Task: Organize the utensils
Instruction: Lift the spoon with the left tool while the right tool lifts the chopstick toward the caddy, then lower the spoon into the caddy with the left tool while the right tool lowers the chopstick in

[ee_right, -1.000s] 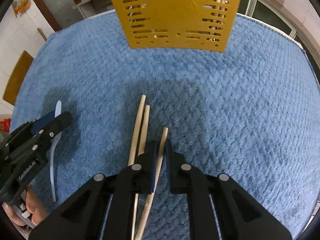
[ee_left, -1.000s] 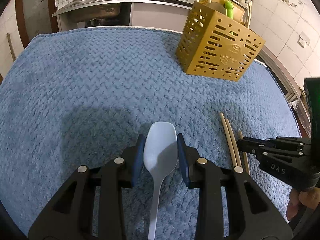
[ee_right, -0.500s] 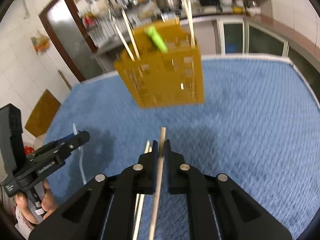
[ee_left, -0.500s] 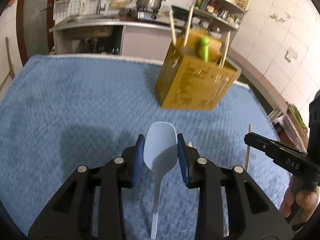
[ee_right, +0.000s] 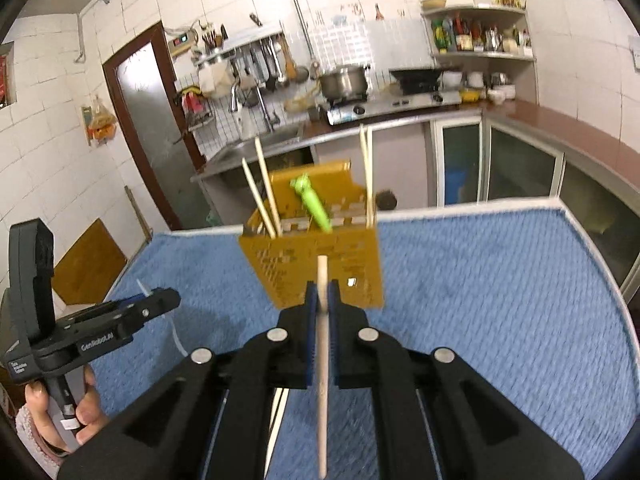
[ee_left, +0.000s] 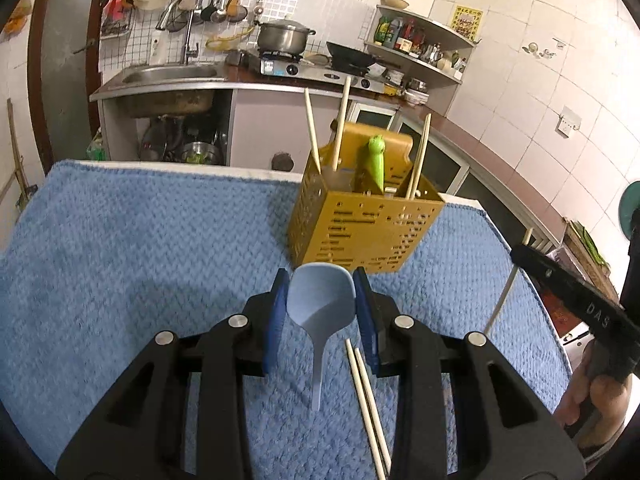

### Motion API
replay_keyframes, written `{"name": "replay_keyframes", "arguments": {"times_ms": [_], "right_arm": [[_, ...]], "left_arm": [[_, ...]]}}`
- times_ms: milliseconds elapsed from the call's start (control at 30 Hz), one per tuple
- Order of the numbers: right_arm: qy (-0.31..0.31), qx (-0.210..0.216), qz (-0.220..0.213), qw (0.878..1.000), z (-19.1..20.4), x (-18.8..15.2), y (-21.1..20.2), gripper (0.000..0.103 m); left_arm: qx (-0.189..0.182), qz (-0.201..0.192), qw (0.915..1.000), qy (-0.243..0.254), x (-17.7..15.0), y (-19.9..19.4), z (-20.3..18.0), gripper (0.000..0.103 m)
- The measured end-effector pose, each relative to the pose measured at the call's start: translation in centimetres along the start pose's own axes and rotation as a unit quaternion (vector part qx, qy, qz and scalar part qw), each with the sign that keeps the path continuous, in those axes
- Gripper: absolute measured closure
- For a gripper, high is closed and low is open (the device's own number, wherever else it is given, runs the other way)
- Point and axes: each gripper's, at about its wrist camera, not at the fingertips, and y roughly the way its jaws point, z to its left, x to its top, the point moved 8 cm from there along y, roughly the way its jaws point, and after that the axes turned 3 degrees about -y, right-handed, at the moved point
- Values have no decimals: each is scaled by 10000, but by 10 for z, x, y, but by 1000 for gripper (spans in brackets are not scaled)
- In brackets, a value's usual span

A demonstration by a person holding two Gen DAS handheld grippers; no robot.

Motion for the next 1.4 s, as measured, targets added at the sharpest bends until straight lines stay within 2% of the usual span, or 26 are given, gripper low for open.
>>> {"name": "replay_keyframes", "arguments": {"times_ms": [233,367,633,733,867,1100,1233,1400], "right_arm": [[-111,-97,-393,9991,-5,50,3,97],[-264,-179,-669,9972,-2,93,-7,97],[-480,-373,-1225,9906,1,179,-23,97],[-521,-451,-1285,9893,-1,193,-11,97],[-610,-515,-1258,9888,-2,192,13,97],[-779,-517,-731,9929,-15,154,77,97],[-728,-490,-367,9955,-24,127,107,97],[-684,-498,-144,9963,-28,102,125,97]], "left_arm": [[-36,-178,9998,98,41,-9,-11,72],[-32,-342,9992,208,74,-15,-22,72],[-105,-1066,9937,325,162,-26,-54,72],[-120,-1290,9907,406,179,-16,-66,72],[-56,-1503,9870,562,183,19,-75,72],[26,-859,9945,596,141,101,-58,72],[49,-609,9965,570,123,121,-45,72],[50,-378,9977,554,106,131,-37,71]]}}
